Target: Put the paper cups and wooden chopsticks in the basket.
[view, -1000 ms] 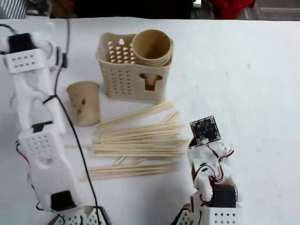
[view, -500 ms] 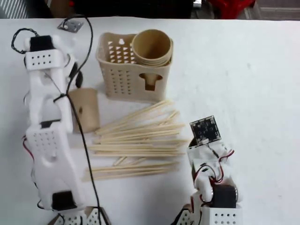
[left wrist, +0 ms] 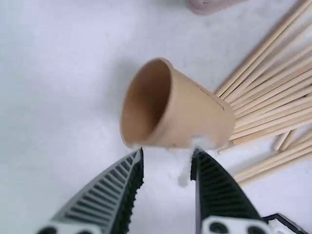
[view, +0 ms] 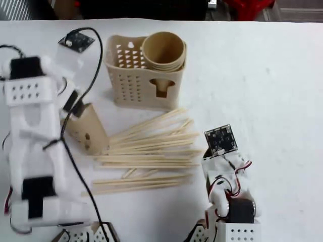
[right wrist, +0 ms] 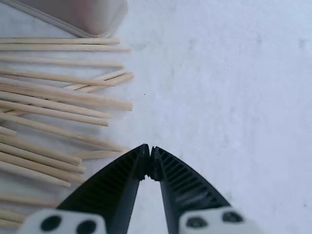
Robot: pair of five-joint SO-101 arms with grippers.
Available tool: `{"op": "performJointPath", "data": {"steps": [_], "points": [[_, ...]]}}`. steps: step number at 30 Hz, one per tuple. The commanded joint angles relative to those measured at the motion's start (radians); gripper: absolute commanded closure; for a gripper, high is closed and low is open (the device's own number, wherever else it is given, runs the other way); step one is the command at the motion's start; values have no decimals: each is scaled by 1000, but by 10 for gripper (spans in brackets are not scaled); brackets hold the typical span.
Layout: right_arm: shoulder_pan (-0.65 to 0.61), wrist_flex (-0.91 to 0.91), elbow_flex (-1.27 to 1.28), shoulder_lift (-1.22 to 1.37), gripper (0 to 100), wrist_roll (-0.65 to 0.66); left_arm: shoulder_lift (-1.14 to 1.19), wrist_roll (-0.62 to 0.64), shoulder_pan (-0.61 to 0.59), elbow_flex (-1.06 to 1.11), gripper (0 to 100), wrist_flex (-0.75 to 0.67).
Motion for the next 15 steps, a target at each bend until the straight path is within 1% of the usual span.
{"op": "performJointPath", "data": {"steps": [1,4,8,11,13,15], "points": [[12,-18,-6,-10,981,6,-142,-18,15,98,831,-2],[12,-18,-6,-10,981,6,-153,-15,16,114,831,-32],[12,-18,-6,-10,981,6,-127,37,-81,12,831,-140],[12,-18,-6,-10,981,6,-24,112,-143,-20,830,-270],[12,-18,-6,-10,981,6,87,138,-162,-43,830,-350],[12,-18,-6,-10,981,6,216,158,-168,-106,830,-382]]}}
